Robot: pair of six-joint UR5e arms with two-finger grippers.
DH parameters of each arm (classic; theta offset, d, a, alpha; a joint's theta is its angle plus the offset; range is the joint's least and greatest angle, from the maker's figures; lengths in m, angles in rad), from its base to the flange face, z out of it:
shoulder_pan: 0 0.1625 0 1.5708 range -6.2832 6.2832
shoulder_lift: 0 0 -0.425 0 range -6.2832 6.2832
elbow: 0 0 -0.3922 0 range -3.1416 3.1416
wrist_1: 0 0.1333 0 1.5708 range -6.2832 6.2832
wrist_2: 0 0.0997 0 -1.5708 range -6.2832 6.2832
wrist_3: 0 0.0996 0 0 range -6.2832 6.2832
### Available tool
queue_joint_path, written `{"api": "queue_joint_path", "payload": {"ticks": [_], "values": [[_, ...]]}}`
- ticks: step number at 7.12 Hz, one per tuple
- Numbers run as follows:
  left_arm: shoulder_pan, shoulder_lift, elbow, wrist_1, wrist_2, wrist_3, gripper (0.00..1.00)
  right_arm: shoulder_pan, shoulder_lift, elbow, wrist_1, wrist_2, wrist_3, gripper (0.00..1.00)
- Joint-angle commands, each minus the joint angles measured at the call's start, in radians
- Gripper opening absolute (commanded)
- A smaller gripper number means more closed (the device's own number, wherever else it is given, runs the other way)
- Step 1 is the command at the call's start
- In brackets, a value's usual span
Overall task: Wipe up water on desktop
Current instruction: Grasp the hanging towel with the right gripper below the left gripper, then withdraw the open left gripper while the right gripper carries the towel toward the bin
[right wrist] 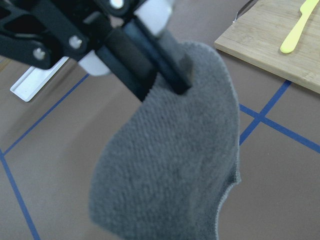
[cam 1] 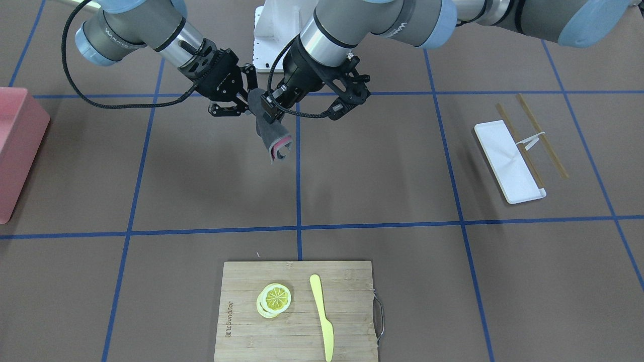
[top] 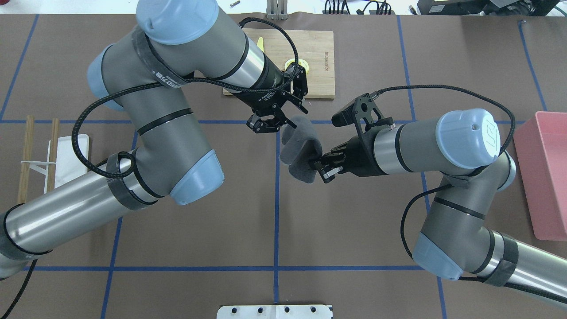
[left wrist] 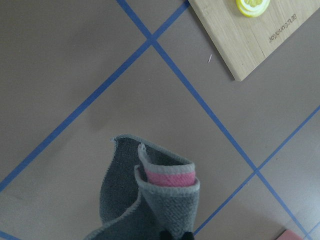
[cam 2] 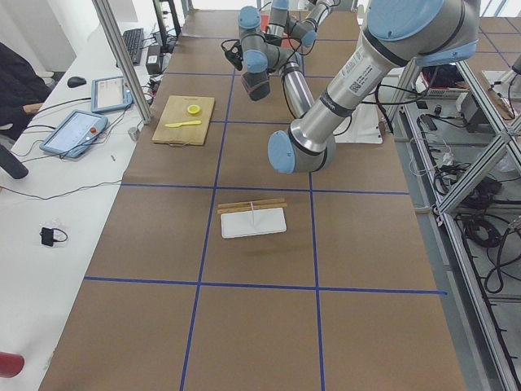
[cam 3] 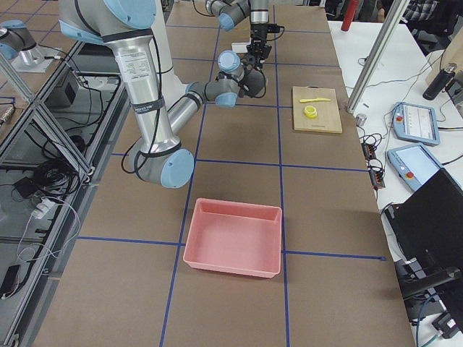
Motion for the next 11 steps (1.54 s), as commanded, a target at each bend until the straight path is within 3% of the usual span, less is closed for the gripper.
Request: {"api": "queue_joint_path", "payload": {"ticks": [1,3,5,7,9,11], "values": [[-0.001,0.022,-0.005,0.003,0.069,0.002,0.98,0.007,-0.006,0.000,-0.001,0.007,-0.001,0.00],[-0.017,0.100,-0.090,0.072,0.070,0.000,0.98,0.040,-0.026,0.000,-0.052,0.008,0.000,0.00],[-0.069,0.128,-0.164,0.218,0.074,0.037,0.98,0.114,-0.069,0.026,-0.239,0.048,-0.004,0.00],[-0.142,0.230,-0.302,0.308,0.072,0.235,0.98,0.197,-0.070,0.051,-0.536,0.057,-0.036,0.00],[-0.182,0.270,-0.329,0.350,0.070,0.359,0.98,0.211,-0.070,0.075,-0.724,0.094,-0.072,0.00],[-0.187,0.299,-0.338,0.350,0.070,0.375,0.98,0.162,-0.092,0.063,-0.745,0.086,-0.092,0.00]]}}
